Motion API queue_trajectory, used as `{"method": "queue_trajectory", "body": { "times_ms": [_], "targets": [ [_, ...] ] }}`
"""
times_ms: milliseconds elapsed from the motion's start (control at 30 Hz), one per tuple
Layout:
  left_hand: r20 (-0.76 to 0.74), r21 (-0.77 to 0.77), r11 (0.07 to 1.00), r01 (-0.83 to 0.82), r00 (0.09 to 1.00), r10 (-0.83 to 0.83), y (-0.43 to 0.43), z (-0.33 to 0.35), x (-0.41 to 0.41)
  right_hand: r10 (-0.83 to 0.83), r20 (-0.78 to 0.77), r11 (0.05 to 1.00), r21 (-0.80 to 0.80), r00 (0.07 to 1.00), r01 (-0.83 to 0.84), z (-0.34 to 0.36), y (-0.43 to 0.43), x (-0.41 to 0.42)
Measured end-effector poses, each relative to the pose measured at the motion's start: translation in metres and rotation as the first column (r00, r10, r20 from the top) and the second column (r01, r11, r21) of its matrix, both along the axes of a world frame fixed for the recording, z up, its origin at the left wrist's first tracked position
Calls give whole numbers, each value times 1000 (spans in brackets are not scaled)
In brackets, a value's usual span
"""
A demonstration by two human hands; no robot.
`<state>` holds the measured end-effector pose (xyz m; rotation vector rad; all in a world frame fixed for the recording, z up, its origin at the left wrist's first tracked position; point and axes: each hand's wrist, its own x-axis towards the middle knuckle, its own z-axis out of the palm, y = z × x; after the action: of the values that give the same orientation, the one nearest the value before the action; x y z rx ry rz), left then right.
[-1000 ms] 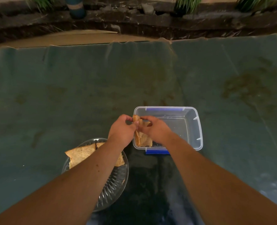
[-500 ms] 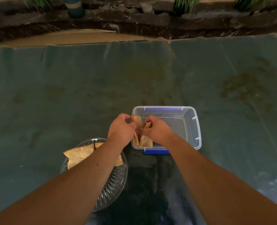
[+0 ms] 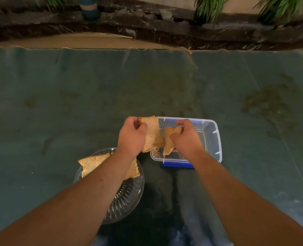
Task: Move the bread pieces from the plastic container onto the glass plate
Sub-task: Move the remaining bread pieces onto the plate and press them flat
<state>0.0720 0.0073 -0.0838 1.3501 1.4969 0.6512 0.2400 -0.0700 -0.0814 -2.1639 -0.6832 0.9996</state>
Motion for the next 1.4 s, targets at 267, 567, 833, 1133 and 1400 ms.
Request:
{"method": "queue_trajectory", "body": {
  "times_ms": [267, 567, 833, 1133, 1400],
  "targets": [
    [143, -51, 994, -98, 984, 104, 1, 39, -91, 110, -54, 987, 121, 992, -103, 55, 5, -52],
    [137, -386, 914, -121, 973, 187, -33, 11, -197, 391, -168, 915, -39, 905, -403, 5, -14, -144],
    [-27, -445, 887, -123, 992, 124, -48, -50, -241, 452, -64, 851, -267, 890, -452, -46, -22, -163],
    [-370, -272, 962, 1, 923, -106, -48, -57, -250, 495, 102, 853, -244, 863, -460, -53, -36, -167],
    [-639, -205, 964, 171, 722, -265, -53, -41, -246, 689, 338, 725, -312, 641, -614, -43, -40, -163]
  ]
}}
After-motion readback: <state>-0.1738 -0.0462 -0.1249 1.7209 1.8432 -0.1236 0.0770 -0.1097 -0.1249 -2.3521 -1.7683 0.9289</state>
